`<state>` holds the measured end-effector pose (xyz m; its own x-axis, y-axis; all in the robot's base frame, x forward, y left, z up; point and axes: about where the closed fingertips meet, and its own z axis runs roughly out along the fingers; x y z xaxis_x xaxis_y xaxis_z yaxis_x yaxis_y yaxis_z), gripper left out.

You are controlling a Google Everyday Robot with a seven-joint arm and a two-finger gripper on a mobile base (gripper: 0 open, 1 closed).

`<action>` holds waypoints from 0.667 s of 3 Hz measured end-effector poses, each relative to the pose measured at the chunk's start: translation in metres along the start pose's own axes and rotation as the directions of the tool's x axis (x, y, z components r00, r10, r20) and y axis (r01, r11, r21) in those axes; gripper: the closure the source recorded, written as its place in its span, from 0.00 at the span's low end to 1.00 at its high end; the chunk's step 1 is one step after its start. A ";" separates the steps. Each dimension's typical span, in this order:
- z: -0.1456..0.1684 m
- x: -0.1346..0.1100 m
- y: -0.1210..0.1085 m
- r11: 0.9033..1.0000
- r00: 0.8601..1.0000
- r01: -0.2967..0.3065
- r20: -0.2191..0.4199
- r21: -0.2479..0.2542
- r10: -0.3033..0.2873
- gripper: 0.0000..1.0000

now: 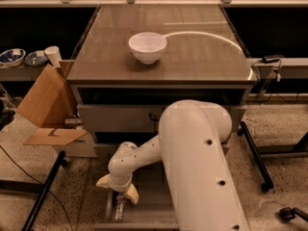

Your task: Pick water bottle from middle drawer and place on counter

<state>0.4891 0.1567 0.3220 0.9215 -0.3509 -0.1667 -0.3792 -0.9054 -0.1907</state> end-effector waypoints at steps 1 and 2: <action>0.037 0.013 0.003 1.000 1.000 -0.004 0.012 -0.006 0.004 0.00; 0.072 0.021 0.015 1.000 1.000 -0.024 0.019 0.004 0.024 0.00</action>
Offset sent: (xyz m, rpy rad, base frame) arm 0.0105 -0.0089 -0.1259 0.0328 0.0239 -0.0506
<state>0.4968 0.1527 0.2454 0.9103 -0.3679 -0.1895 -0.4016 -0.8958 -0.1902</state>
